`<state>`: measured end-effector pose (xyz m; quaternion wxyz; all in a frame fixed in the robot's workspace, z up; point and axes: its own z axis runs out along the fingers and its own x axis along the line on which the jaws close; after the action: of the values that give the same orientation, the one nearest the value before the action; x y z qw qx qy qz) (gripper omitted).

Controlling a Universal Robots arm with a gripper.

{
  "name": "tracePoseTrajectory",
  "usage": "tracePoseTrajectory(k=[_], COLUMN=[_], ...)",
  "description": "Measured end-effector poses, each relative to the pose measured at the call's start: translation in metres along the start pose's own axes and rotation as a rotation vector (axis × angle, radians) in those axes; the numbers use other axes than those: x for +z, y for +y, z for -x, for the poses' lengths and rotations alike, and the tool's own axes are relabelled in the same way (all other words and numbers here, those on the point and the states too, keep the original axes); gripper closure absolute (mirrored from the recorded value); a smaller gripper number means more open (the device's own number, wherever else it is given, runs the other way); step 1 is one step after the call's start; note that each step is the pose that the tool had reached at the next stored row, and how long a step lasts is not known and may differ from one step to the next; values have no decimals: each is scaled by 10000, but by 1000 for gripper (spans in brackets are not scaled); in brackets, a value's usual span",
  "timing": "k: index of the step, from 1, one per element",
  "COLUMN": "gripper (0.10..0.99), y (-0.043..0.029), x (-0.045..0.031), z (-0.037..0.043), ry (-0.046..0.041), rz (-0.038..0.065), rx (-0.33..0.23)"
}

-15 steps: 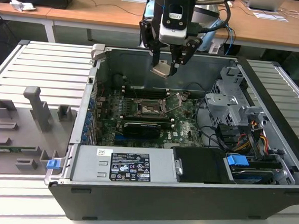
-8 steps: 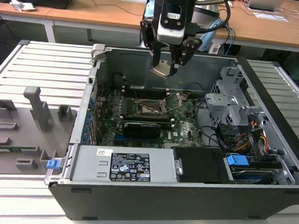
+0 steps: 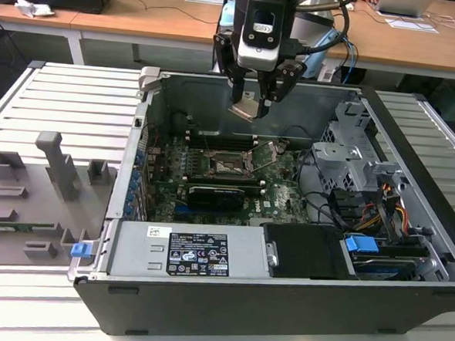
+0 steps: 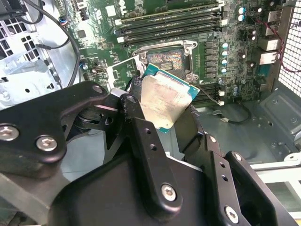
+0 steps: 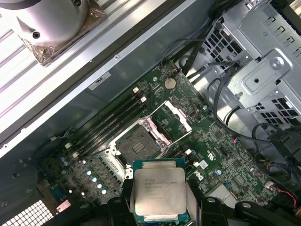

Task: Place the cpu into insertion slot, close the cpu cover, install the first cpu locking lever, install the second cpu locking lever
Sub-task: 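Place the cpu into insertion slot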

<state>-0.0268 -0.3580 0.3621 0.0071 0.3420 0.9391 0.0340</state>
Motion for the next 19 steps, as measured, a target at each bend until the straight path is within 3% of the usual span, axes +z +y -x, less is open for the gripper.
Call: tracePoseTrajectory(k=[19], gripper=[561], y=[-1], x=[18], z=[0], ry=[-65], rz=[10], rx=[939])
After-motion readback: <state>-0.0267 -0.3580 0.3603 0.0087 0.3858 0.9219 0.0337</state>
